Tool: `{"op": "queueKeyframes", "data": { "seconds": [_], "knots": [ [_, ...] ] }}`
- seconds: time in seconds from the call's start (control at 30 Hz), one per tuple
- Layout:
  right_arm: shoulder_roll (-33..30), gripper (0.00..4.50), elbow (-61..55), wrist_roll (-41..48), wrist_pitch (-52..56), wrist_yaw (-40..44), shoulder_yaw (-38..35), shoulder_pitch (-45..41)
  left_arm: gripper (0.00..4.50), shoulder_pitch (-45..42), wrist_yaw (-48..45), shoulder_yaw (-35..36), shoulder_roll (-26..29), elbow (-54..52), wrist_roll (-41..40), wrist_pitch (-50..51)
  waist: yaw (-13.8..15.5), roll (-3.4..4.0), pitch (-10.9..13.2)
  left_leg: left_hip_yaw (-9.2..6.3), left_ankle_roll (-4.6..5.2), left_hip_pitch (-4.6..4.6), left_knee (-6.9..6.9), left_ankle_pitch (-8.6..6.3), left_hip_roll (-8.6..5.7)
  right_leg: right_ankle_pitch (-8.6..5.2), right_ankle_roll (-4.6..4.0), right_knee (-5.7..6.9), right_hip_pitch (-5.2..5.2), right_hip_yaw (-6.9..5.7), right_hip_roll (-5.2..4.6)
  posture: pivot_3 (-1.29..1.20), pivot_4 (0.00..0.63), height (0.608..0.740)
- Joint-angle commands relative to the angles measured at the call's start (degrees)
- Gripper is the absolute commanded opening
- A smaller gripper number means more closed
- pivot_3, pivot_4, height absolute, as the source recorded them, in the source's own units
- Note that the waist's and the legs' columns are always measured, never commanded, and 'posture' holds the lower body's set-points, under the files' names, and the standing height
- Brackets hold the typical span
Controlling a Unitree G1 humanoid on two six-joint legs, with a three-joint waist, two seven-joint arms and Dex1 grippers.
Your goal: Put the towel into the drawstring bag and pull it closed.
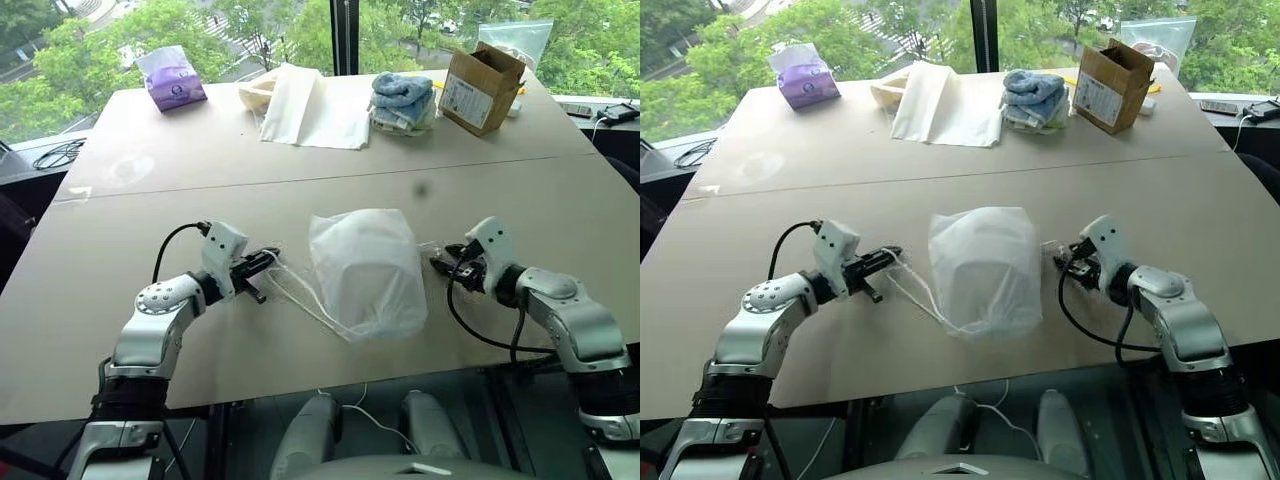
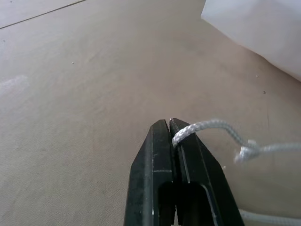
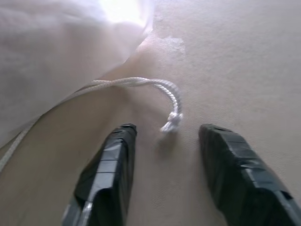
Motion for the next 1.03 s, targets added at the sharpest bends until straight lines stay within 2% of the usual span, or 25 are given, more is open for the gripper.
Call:
{"op": "queueKeyframes", "data": {
  "seconds": [0.03,0.13,0.23,0.4,0.63,0.83,1.03],
  "knots": [
    [-2.9,3.27,-0.6,4.9,-1.6,6.3,-4.4,2.0,1.28,-0.8,-1.7,3.0,1.1,-0.3,-1.8,-1.5,0.1,0.0,0.0,0.0,0.0,-0.01,0.0,0.0,0.0,0.0,0.0,-0.01,0.0,-0.01,-0.01,0.0,0.15,0.74],
    [-4.4,3.27,0.5,5.4,-6.5,9.4,-6.4,3.6,2.42,-0.9,-2.2,4.1,1.4,-0.3,-1.8,-2.0,0.1,0.0,0.0,0.0,0.01,-0.03,0.0,-0.01,-0.01,0.0,0.0,-0.02,0.0,-0.01,-0.01,0.0,0.15,0.74],
    [-6.5,3.27,3.5,5.0,-14.0,14.2,-7.9,6.5,2.42,1.1,-5.5,5.8,3.8,-1.7,-3.6,-0.5,-0.1,0.0,0.0,0.01,0.01,-0.01,0.0,-0.01,0.0,0.0,0.0,-0.01,0.0,0.0,0.0,0.0,0.15,0.74],
    [-7.9,3.27,7.8,5.4,-22.4,19.5,-9.6,9.4,2.42,9.1,-9.3,7.3,9.1,-2.1,-1.2,-4.2,-0.4,0.06,0.0,0.14,0.02,0.11,-0.14,-0.02,0.04,0.0,0.0,-0.03,-0.01,0.14,0.0,0.0,0.15,0.74],
    [-8.2,3.27,11.4,5.8,-26.4,22.8,-10.2,10.9,2.42,21.1,-18.2,11.0,13.1,-8.6,-7.4,-0.9,0.2,0.15,0.1,0.17,0.29,0.79,-0.4,-0.18,0.08,-0.02,-0.02,-0.22,0.65,0.15,-0.07,0.0,0.15,0.74],
    [-7.8,3.27,11.0,7.5,-26.6,23.9,-10.7,10.8,2.42,21.5,-13.9,13.4,12.4,-5.8,-3.2,-7.1,0.5,0.18,0.1,0.08,0.3,0.84,-0.47,-0.19,0.07,-0.02,-0.02,-0.26,0.7,0.03,-0.28,0.0,0.15,0.74],
    [-8.9,3.27,13.2,10.0,-30.1,29.3,-12.2,11.2,2.42,24.2,-13.6,13.8,11.7,-4.2,-0.1,-14.9,0.4,0.18,0.1,0.14,0.3,0.84,-0.61,-0.19,0.06,-0.01,-0.02,-0.49,0.72,0.07,-0.3,0.0,0.15,0.74]
  ]
}}
